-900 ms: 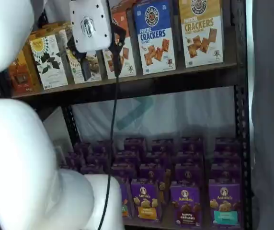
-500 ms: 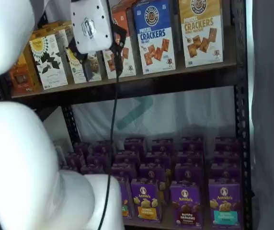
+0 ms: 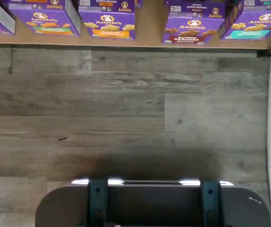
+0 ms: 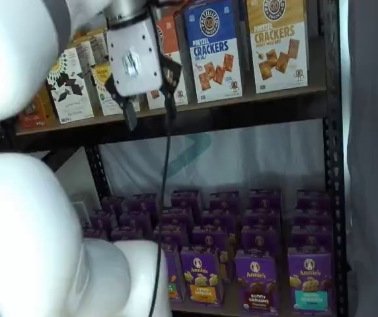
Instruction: Pick up the purple box with a brown patch in the center, on the bottom shelf, the fifth box from the left
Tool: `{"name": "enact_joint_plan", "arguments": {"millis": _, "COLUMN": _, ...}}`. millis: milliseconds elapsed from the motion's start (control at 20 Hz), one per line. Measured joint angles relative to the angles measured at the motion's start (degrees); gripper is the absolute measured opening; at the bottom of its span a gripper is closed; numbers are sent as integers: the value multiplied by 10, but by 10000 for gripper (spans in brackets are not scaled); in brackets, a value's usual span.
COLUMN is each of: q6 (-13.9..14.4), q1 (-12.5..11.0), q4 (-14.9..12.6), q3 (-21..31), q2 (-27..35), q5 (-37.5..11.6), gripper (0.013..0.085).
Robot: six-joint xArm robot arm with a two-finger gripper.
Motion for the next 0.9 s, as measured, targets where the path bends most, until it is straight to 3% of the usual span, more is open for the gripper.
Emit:
{"name": "enact_joint_plan", "arguments": {"millis": 350, "q6": 4, "q1": 4, "q4": -8, "q3": 109, "q2": 2, "q5": -83, "gripper": 850}}
{"name": "enact_joint_plan", "arguments": {"millis": 550, "q6": -19, "q1": -21, "q4": -6, "q3": 181, "q2": 9, "q5": -164, "gripper": 850}}
{"name": "enact_joint_plan", "arguments": {"millis": 900, "q6": -69, "q1": -67, "q4": 10, "q3": 296, "q2": 33, "q5": -350, "gripper": 850}}
